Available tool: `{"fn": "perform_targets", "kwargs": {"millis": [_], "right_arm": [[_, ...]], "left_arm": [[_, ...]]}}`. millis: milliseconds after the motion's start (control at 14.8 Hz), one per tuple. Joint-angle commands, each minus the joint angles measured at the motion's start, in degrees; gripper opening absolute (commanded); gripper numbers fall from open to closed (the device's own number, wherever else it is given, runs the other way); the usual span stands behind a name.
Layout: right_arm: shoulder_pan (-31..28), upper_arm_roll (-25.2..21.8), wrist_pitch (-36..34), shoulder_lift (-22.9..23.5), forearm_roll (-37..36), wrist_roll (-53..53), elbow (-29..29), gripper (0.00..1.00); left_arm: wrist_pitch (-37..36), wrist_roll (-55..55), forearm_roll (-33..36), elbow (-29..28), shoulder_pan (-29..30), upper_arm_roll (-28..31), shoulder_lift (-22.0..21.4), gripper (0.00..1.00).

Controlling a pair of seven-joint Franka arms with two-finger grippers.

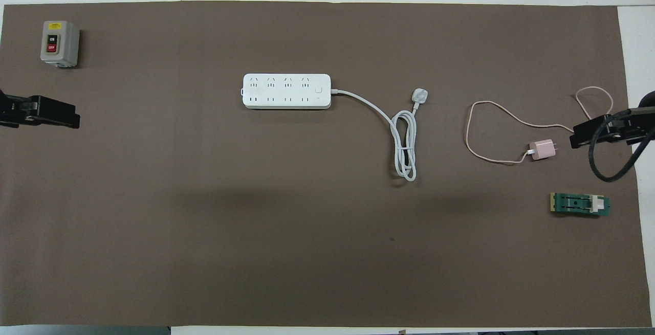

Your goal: Plug charger into power strip

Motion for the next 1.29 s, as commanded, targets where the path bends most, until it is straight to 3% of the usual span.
{"fn": "perform_targets", "kwargs": {"millis": [0, 881, 1084, 1220], "right_arm": [[-0.20, 0.13, 0.41, 0.38, 0.35, -1.13, 0.49, 1.00], [-1.43, -0.31, -1.87, -0.32, 0.53, -0.52, -0.47, 1.00], [-1.44, -0.31, 0.22, -0.41, 0.53, 4.72, -1.18, 1.00], [-1.61, -0.31, 1.20, -0.85, 0.53, 11.41, -2.66, 1.00]], "left_arm": [[0.50, 0.32, 0.04, 0.91, 0.44, -0.04, 0.71, 1.00], [2.44, 0.14, 2.50, 0.91, 0.09, -0.13, 2.21, 1.00], [2.09, -0.56, 0.05, 1.18, 0.44, 0.14, 1.86, 1.00], [2.00, -0.47, -5.38, 1.18, 1.75, 0.14, 2.03, 1.00]]}}
